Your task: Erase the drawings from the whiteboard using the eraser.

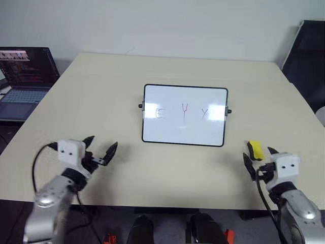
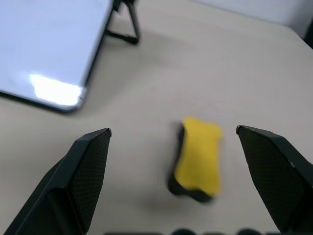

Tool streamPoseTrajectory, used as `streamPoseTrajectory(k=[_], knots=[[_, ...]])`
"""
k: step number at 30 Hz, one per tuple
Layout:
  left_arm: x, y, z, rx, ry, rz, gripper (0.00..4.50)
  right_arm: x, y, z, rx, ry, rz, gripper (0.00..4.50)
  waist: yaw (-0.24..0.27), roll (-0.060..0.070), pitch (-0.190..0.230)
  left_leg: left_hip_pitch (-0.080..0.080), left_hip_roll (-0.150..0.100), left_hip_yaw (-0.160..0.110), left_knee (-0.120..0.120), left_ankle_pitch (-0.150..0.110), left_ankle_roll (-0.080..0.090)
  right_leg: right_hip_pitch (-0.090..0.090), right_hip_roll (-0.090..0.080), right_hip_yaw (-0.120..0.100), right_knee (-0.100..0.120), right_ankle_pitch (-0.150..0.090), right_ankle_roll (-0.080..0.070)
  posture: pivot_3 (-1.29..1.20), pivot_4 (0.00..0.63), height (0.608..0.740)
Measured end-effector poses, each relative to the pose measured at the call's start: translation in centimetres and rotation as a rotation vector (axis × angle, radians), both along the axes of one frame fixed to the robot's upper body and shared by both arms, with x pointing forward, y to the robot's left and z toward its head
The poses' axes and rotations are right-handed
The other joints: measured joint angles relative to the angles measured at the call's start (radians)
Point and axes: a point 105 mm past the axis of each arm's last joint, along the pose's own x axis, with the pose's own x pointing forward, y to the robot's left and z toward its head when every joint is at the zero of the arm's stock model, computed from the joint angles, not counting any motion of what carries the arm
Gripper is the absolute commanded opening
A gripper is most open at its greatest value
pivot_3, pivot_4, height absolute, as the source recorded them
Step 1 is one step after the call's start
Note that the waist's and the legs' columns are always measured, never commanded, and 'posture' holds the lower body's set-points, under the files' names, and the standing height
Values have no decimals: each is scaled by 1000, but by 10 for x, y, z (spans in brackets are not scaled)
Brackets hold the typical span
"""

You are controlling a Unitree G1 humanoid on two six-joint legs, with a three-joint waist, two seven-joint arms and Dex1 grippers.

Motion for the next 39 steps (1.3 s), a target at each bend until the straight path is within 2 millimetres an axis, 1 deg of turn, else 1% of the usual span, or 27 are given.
streamPoseTrajectory(k=[2, 5, 7, 9, 11, 12, 15, 18, 20, 22, 24, 25, 29, 34, 39], knots=[[4, -7, 22, 58, -17, -134, 4500, 5, 15, 8, 33, -10, 43, 4459, 3, 0, 0, -1, -1, 0, 0, 0, 0, 1, -1, 0, -1, 0, 0, 0, 150, 740], [8, -26, 37, 103, 22, -316, 4500, 6, 25, 14, 56, -4, 66, 4459, 6, 0, 0, -2, -1, 2, 0, 0, 0, 1, -2, 0, -3, 0, 0, 0, 150, 740], [12, -44, 46, 100, 39, -445, 4500, 5, 25, 17, 54, 8, 57, 4459, 8, 0, 0, -4, -1, 1, 0, 0, 0, 4, -1, -1, -1, 0, 0, 0, 150, 740], [16, -66, 59, 132, 27, -587, 4500, 7, 14, 24, 21, 24, 15, 4459, 7, 0, 0, -6, 0, 1, 0, 0, 1, 3, 0, -1, 0, 0, 1, 0, 150, 740], [19, -78, 72, 182, 8, -684, 4500, 10, -1, 32, -4, 36, -49, 4459, 3, 0, 0, -5, 0, 0, -1, 0, 1, 3, 1, -1, 0, 0, 1, 0, 150, 740], [22, -83, 76, 198, 6, -731, 4500, 12, -8, 33, 8, 60, -84, 4459, 0, 0, 0, -4, 0, 0, -1, 0, 1, 3, 1, -1, 1, 0, 1, 0, 150, 740], [25, -98, 81, 248, 5, -861, 4500, 19, -14, 33, 59, 133, -112, 4459, -15, 1, 1, -3, 1, 0, -1, 1, 1, 4, 3, 0, 2, 0, 1, 0, 150, 740], [27, -125, 86, 252, -10, -1006, 4500, 26, -19, 38, 131, 186, -115, 4459, -16, 1, 1, -3, 1, -1, 0, 1, 2, 6, 3, -1, 1, 0, 1, 0, 150, 740], [29, -142, 92, 228, -36, -1068, 4500, 29, -22, 39, 150, 211, -114, 4459, -15, 1, 1, -3, 1, -1, 0, 1, 2, 7, 3, -1, 1, 0, 1, 0, 150, 740], [28, -153, 99, 230, -63, -1109, 4500, 31, -24, 36, 168, 246, -117, 4459, -16, 1, 1, -3, 1, -1, -1, 1, 2, 7, 3, -1, 1, -1, 2, 0, 150, 740], [26, -156, 101, 251, -72, -1135, 4500, 31, -25, 32, 174, 276, -122, 4459, -20, 2, 1, -2, 1, -1, -2, 1, 2, 7, 3, -1, 2, -1, 3, 0, 150, 740], [24, -157, 98, 269, -72, -1149, 4500, 30, -26, 28, 169, 296, -129, 4459, -23, 2, 1, -2, 1, -1, -2, 1, 2, 7, 3, -1, 2, -1, 4, 0, 150, 740], [22, -158, 90, 297, -57, -1172, 4500, 28, -27, 6, 155, 376, -143, 4459, -24, 2, 2, -2, 1, -2, -2, 0, 3, 7, 4, -1, 2, -2, 5, 0, 150, 740], [21, -161, 90, 289, -62, -1181, 4500, 31, -24, 0, 176, 372, -140, 4459, -23, 2, 2, -2, 1, -2, -1, 1, 3, 7, 4, 0, 3, -3, 3, 0, 150, 740], [23, -162, 90, 281, -67, -1169, 4500, 34, -30, -11, 161, 378, -175, 4459, -23, 2, 2, -2, 1, -2, -1, 1, 3, 8, 3, 0, 3, -3, 3, 0, 150, 740]])
